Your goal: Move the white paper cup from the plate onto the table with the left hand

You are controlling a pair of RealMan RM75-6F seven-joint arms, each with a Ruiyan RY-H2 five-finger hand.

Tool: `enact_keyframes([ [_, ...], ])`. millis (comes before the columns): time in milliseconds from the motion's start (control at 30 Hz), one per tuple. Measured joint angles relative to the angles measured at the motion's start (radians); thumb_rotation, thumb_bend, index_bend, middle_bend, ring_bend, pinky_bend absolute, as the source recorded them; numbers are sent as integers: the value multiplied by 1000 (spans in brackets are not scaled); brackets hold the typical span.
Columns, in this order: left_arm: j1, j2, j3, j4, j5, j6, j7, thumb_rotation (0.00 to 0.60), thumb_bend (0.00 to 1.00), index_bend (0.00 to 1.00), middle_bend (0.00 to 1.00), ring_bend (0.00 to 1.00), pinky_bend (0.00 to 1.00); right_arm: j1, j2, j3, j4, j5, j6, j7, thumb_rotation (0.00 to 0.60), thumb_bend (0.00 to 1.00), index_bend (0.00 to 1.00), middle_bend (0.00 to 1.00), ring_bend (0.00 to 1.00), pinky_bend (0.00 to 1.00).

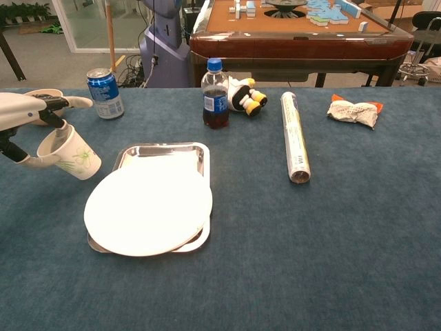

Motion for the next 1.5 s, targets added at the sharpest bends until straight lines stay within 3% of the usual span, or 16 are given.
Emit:
enact_keyframes([
  [633,7,-27,17,-20,-15,-21,138,600,321,592,0,0,0,5,5,-10,5,-11,-18,18,600,183,0,0,0,0],
  [800,1,-13,19,-71,-25,-44,180,600,321,497,0,0,0,6,7,-12,4,-16,-20,24,600,183,0,0,0,0],
  [1200,-24,34,1,-184,-36,-62,240,600,321,419,0,0,0,7,9,-15,3,-20,-23,26,600,183,0,0,0,0],
  [1500,-25,54,-5,-225,-22,-36,234,600,321,212,0,0,0,7,11,-18,-2,-21,-18,21,600,184,0,0,0,0],
])
